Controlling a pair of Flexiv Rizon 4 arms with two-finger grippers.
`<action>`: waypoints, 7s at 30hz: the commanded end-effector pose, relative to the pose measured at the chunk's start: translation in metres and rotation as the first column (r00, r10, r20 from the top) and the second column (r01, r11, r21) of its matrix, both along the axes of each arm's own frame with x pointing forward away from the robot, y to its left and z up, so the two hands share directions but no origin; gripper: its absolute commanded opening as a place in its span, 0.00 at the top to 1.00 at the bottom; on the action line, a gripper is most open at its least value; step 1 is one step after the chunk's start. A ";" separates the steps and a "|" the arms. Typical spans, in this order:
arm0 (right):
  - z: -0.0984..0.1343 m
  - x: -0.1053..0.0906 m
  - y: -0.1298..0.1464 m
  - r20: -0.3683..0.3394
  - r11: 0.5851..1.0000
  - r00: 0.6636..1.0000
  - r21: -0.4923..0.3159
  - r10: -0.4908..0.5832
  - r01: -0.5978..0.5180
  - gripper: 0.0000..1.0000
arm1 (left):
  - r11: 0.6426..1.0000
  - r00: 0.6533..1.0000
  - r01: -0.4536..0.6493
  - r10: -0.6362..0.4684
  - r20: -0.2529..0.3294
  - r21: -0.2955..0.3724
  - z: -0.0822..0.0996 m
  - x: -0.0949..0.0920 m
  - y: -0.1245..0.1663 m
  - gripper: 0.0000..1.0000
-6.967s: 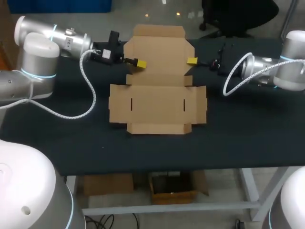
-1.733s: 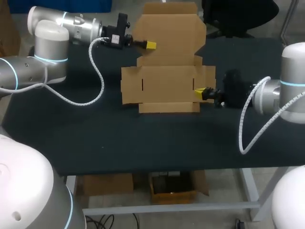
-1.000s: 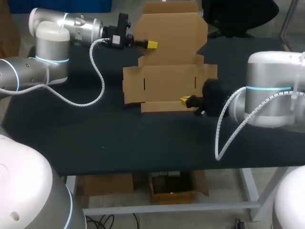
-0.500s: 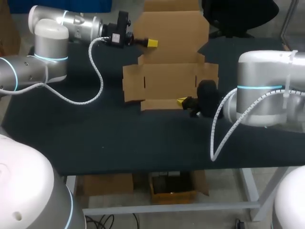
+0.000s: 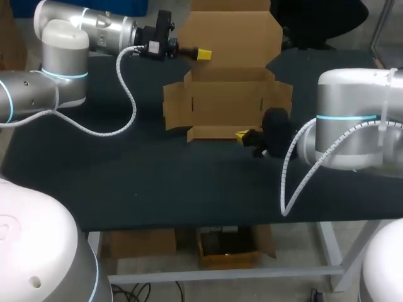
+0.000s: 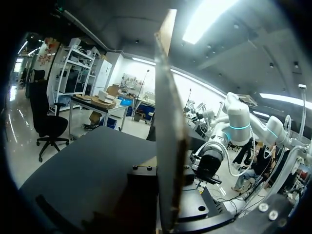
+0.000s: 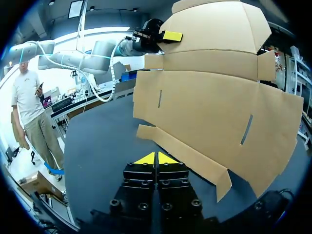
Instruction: Assemble the packaging by folding the flat box into shape, placing the metal phone stand inside, and closing the box properly
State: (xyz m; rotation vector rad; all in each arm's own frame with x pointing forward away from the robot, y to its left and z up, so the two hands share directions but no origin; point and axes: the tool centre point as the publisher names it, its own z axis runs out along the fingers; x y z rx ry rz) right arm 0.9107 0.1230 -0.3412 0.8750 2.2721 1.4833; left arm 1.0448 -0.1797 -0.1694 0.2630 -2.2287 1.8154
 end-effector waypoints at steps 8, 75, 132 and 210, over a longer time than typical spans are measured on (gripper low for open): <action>0.001 -0.010 -0.003 0.025 1.000 1.000 0.005 0.003 -0.003 1.00 | 0.998 0.998 -0.059 0.059 0.006 0.012 0.004 -0.022 -0.002 1.00; -0.064 0.036 0.025 -0.008 0.956 0.960 -0.096 -0.281 0.278 1.00 | 0.994 0.995 0.100 -0.100 0.009 -0.033 -0.033 0.019 0.002 1.00; -0.092 0.055 0.025 -0.073 0.949 0.946 -0.038 -0.316 0.314 1.00 | 0.994 0.994 0.105 -0.105 0.015 -0.026 -0.040 0.003 0.004 1.00; -0.103 0.057 0.020 -0.132 0.945 0.937 0.003 -0.324 0.327 1.00 | 0.993 0.993 0.120 -0.120 0.014 -0.011 -0.059 -0.058 0.003 1.00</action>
